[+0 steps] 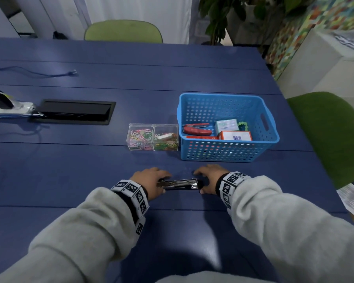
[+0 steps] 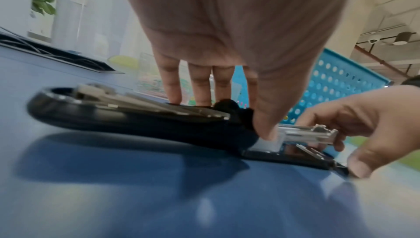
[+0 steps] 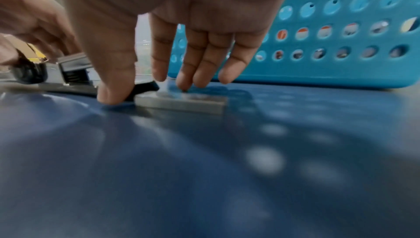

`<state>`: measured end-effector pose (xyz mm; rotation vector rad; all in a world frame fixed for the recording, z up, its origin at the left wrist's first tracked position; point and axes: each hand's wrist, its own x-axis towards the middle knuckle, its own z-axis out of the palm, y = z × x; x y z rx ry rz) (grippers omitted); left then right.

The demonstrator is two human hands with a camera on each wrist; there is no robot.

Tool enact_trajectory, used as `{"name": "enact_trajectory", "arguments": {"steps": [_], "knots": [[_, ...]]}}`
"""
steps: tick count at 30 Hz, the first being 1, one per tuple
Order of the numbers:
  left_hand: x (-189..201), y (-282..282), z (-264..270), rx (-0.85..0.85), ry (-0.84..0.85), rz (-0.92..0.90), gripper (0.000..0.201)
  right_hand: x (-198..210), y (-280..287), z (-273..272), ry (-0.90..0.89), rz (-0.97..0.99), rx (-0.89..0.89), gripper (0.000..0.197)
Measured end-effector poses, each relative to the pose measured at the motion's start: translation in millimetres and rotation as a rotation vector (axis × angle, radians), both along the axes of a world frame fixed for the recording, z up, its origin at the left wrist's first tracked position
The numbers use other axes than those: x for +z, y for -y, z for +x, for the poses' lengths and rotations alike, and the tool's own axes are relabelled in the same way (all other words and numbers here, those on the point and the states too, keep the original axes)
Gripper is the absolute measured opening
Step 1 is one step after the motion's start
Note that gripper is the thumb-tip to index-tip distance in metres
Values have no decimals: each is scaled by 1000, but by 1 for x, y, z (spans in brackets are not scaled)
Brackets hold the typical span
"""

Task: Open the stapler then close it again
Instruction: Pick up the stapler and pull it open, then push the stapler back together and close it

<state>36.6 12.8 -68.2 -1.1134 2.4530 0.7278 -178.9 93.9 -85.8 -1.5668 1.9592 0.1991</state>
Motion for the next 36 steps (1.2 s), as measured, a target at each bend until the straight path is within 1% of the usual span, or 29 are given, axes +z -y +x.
{"name": "enact_trajectory", "arguments": {"steps": [2,4,7,12,15,17,18,19,21,22,23,24,26,31,36], "knots": [[-1,0,-3,-21,0,11,47,3,-8,-12,-39,10,-26,60],[-2,1,-4,-16,-11,25,44,6,-15,-23,-95,48,-1,56],[-4,2,-3,0,-37,47,44,8,-23,-27,-101,65,29,51],[-4,2,-2,5,-51,61,43,7,-26,-18,-95,-1,13,24],[-5,3,-2,-3,-51,60,43,12,-24,-16,-113,45,3,19],[-7,4,-2,-8,-51,52,43,17,-23,-16,-105,63,-45,13],[-7,4,-2,-9,-50,51,43,18,-22,-17,-75,37,-89,6],[-8,4,-2,-10,-50,49,43,19,-20,-16,-28,-13,-143,5],[-8,5,-3,-12,-45,44,43,24,-18,-10,74,-127,-195,7],[-8,5,-3,-14,-41,41,43,25,-16,-5,113,-173,-172,11],[-8,5,-4,-15,-38,40,43,26,-14,0,137,-188,-129,19],[-7,5,-4,-18,-35,40,43,27,-11,6,149,-190,-82,23],[-5,5,-5,-22,-30,41,43,30,-8,17,134,-186,0,23],[-5,5,-3,-19,-34,50,44,26,-7,23,72,-180,65,20],[-7,6,-3,-29,-36,44,42,26,-8,25,38,-186,126,22]]}}
